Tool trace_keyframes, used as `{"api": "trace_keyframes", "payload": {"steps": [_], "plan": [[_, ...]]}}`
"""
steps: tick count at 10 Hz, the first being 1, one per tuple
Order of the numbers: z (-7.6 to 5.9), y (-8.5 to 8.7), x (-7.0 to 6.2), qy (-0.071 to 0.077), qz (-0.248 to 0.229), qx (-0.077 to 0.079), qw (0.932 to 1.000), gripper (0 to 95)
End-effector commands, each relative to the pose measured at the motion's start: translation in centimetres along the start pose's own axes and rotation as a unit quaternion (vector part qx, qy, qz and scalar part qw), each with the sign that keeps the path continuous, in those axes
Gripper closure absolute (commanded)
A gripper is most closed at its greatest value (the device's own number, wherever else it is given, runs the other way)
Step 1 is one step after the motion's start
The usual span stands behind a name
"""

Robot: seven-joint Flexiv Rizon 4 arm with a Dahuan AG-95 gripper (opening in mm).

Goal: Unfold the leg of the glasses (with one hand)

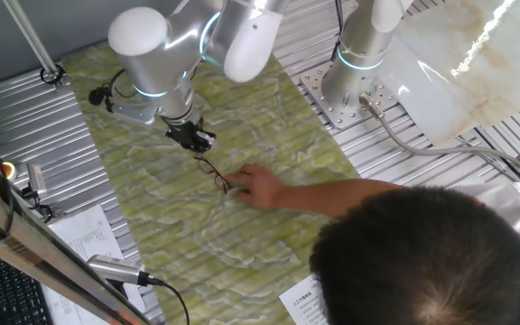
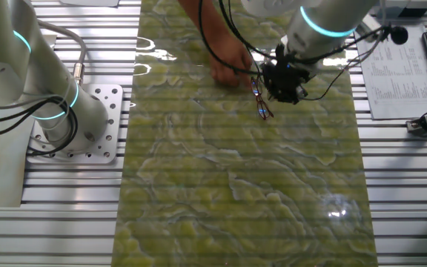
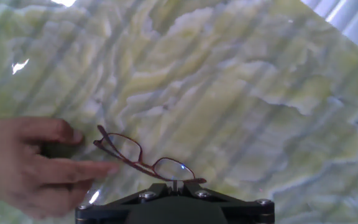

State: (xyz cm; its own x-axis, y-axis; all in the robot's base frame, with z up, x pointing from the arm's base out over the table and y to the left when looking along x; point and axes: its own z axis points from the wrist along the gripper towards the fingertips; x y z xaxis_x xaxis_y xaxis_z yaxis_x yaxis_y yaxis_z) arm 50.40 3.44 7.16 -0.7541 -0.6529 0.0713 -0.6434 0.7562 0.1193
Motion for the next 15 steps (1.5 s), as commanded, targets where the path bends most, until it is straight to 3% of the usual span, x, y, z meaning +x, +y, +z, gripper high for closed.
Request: {"api": "trace_keyframes", "payload": {"steps": [1, 3, 4, 6, 7, 11, 13, 15], "plan": [[0.6, 0.3, -0.3, -0.007, -0.055, -0.018, 0.9983, 95.0], [1.0, 1.1, -0.1, -0.013, -0.088, -0.037, 0.9953, 95.0], [1.3, 2.0, -0.3, -0.011, -0.108, -0.038, 0.9934, 95.0], [1.8, 3.0, -1.0, 0.009, -0.174, -0.032, 0.9841, 95.0], [2.1, 3.2, -1.1, 0.016, -0.202, -0.028, 0.9788, 76.0], [3.6, 3.3, -1.0, 0.023, -0.275, -0.02, 0.9609, 76.0], [3.7, 3.5, -0.7, 0.022, -0.287, -0.02, 0.9573, 76.0], [3.8, 3.7, -0.3, 0.032, -0.32, -0.014, 0.9467, 76.0]]}}
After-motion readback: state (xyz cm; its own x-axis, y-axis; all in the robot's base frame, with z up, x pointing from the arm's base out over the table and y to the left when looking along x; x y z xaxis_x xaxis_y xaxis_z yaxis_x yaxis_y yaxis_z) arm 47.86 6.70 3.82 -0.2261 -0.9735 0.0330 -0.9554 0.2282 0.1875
